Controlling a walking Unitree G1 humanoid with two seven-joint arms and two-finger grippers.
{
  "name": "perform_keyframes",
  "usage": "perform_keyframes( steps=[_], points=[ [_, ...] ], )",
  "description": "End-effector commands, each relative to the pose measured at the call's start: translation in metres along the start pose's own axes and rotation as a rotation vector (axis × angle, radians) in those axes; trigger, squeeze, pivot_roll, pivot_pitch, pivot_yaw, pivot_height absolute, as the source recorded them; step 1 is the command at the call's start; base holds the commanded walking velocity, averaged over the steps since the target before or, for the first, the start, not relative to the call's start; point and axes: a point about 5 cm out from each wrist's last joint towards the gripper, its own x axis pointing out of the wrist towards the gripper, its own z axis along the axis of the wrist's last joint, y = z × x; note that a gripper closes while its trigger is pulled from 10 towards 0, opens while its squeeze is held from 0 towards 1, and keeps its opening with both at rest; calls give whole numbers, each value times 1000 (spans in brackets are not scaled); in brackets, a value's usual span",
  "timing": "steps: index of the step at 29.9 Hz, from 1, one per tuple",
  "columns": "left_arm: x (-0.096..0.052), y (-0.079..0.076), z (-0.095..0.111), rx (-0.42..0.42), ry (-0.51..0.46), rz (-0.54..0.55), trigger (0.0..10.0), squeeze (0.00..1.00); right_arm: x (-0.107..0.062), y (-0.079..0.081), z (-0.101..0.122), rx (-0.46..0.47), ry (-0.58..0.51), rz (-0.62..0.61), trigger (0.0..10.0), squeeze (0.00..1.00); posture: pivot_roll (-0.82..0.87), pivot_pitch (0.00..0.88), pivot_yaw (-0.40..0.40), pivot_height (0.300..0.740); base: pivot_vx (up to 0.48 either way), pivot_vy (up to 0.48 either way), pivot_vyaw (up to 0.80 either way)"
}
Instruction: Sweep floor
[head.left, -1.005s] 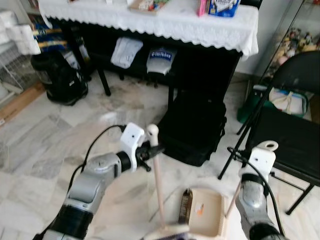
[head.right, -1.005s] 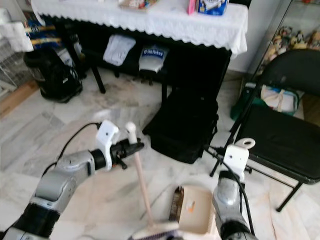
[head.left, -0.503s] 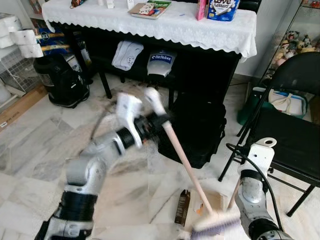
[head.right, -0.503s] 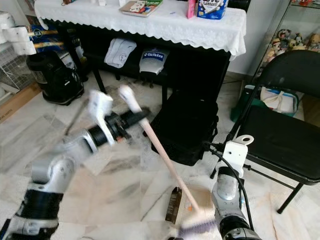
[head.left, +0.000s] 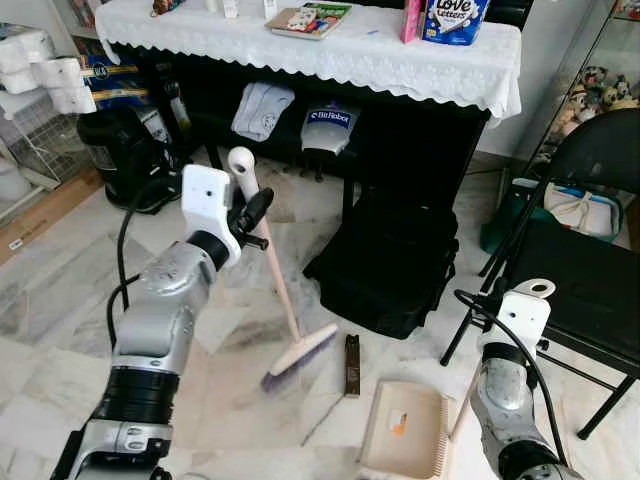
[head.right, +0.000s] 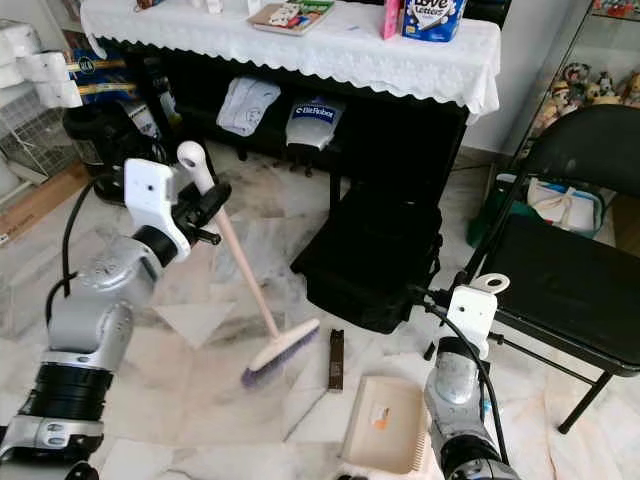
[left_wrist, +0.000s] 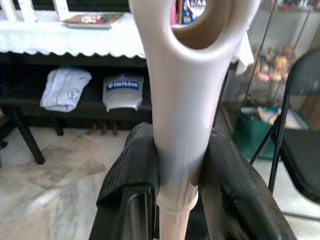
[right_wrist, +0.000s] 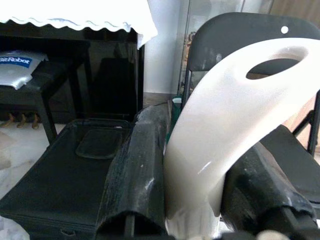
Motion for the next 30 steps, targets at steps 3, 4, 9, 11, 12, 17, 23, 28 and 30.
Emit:
perform_keyframes(
  steps=[3,4,9,11,12,17,23,28,30],
  points=[
    [1,2,1,98,-18,34,10000,0,-2,-3,-2,-4,5,-8,10000,0,82,110,30,740,0,0,0],
    [1,1,0,92,-17,37,10000,0,-2,-3,-3,-3,6,-9,10000,0,82,110,30,740,0,0,0],
    [-7,11,-16,123,-20,134,10000,0,-3,-1,-1,2,-1,-15,10000,0,76,111,32,740,0,0,0],
    [-12,17,-20,117,-25,178,10000,0,-2,-2,0,8,-9,-20,10000,0,72,112,29,740,0,0,0],
    [-15,20,-22,118,-33,206,10000,0,-2,-2,1,13,-17,-24,10000,0,72,112,28,740,0,0,0],
    [-24,32,-31,128,-39,294,10000,0,-4,-2,5,28,-54,-24,10000,0,71,109,23,740,0,0,0],
    [-25,25,-40,162,-23,266,10000,0,-4,-1,5,25,-52,-18,10000,0,68,105,22,740,0,0,0],
    [-24,22,-44,178,-15,258,10000,0,-3,-1,6,19,-51,-17,10000,0,68,101,21,740,0,0,0],
    [-24,22,-45,180,-13,258,10000,0,-3,-1,6,16,-52,-17,10000,0,66,96,21,740,0,0,0]
  ],
)
